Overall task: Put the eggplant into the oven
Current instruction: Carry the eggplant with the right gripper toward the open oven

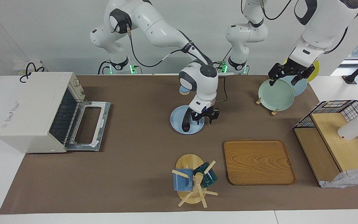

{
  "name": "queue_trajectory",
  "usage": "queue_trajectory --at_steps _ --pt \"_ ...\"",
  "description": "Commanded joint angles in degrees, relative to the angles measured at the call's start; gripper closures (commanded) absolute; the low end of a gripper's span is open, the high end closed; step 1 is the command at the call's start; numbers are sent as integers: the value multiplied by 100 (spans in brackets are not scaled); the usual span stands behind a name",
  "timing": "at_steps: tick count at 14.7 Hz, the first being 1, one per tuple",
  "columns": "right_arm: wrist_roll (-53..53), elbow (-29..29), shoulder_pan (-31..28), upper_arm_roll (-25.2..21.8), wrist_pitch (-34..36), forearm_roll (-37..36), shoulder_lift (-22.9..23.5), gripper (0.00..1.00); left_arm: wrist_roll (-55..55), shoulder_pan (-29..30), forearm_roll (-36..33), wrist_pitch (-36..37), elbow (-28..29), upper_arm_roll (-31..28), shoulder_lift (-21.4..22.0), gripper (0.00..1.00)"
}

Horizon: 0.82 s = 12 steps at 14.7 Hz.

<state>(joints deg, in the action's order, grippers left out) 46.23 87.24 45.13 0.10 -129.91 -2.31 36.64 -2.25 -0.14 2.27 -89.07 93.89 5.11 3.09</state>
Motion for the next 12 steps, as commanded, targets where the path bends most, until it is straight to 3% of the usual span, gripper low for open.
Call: queue_trajectory --at_steps 1,2,3,9,12 --pt "106 373 31 -1 -53 -94 -297 75 120 155 -122 65 -117 157 -54 0" --pt "106 399 39 -1 -43 -103 -306 97 120 137 -122 65 -99 149 -63 0" --pt "106 364 92 -1 61 -103 -306 100 111 137 -122 47 -56 148 -81 0" --pt "-471 -417 49 -10 1782 -1025 -332 100 111 58 -148 -15 -55 122 -186 0" --pt "-1044 -199 -223 -62 2433 -1227 -806 100 102 6 -166 406 -448 113 -326 0"
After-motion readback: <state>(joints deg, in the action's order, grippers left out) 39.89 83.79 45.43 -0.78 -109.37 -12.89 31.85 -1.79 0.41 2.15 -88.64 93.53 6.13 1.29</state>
